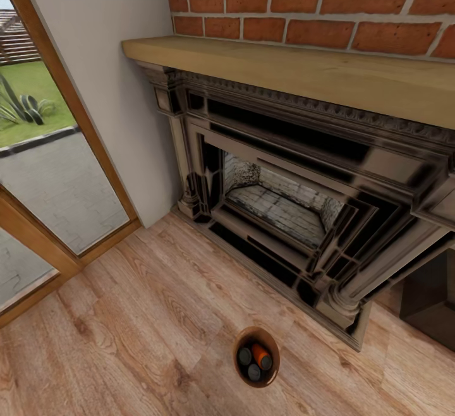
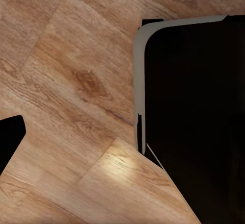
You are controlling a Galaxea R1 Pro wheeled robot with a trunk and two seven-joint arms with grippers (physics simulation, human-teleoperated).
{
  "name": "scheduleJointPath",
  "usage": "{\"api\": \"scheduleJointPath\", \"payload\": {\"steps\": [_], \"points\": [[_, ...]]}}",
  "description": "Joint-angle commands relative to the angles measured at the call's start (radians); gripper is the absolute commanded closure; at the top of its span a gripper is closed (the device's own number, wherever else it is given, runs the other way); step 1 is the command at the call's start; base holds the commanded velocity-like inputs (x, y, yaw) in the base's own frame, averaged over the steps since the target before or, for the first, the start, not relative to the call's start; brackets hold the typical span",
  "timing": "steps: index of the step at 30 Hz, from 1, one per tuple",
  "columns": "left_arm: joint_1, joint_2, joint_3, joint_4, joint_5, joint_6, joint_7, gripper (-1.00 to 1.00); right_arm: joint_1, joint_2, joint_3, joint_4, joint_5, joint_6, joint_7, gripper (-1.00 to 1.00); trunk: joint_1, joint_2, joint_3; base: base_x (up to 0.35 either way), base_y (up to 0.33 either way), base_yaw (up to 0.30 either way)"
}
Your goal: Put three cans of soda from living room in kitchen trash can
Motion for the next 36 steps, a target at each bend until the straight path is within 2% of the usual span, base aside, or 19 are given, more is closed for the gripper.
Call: {"api": "scheduleJointPath", "payload": {"steps": [1, 36], "points": [[0.0, 0.0, 0.0, 0.0, 0.0, 0.0, 0.0, -1.0, 0.0, 0.0, 0.0, 0.0, 0.0, 0.0, 0.0, -1.0, 0.0, 0.0, 0.0, 0.0, 0.0, 0.0], [0.0, 0.0, 0.0, 0.0, 0.0, 0.0, 0.0, -1.0, 0.0, 0.0, 0.0, 0.0, 0.0, 0.0, 0.0, -1.0, 0.0, 0.0, 0.0, 0.0, 0.0, 0.0]]}}
